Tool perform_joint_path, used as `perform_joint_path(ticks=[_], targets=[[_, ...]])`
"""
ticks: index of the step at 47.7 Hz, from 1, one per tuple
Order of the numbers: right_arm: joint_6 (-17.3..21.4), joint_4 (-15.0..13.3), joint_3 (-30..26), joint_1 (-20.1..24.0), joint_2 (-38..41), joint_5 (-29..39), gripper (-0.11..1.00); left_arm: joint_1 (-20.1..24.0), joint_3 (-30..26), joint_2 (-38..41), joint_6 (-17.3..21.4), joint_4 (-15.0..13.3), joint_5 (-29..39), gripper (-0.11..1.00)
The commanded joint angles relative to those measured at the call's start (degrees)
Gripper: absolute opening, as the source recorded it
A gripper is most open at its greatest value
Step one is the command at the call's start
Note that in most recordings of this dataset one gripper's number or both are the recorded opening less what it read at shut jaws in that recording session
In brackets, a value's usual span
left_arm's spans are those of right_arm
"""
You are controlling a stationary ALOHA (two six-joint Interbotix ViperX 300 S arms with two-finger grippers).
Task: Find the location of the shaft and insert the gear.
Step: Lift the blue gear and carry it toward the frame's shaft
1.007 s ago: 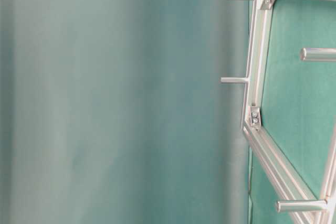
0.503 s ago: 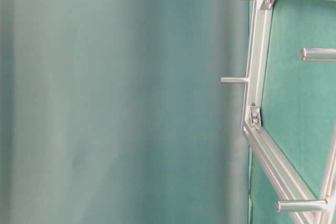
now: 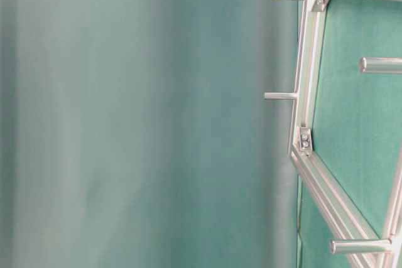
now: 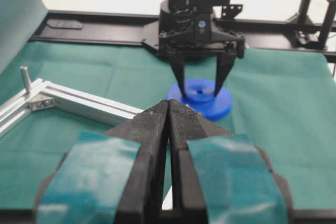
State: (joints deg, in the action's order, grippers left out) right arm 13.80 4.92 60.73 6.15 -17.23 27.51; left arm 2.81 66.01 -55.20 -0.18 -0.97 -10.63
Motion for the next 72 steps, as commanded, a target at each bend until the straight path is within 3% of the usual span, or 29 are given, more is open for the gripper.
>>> perform_joint_path(ticks=[1,15,37,56,72], targets=[[0.09,0.18,-2.2,-0.09,-1.58,1.67,0.69,0.09,-1.58,0.26,-0.09,-0.09,-0.26,0.01],[0.18,0.09,-7.21,-0.09,-7.73,10.02,0.69,0.09,-1.58,0.35,-0.09,-0.09,-0.18,0.01],[0.18,-1.41,-12.39,-0.09,-11.16,16.52,0.69,0.09,-1.58,0.35,-0.09,-0.09,-0.26,0.01],[0.18,-4.13,-15.73,-0.09,-10.55,17.31,0.69,0.09,-1.58,0.62,-0.18,-0.09,-0.26,0.01],[0.18,-4.83,-21.36,-0.09,-3.87,17.23,0.69,0.09,-1.58,0.62,-0.18,-0.09,-0.26,0.01]])
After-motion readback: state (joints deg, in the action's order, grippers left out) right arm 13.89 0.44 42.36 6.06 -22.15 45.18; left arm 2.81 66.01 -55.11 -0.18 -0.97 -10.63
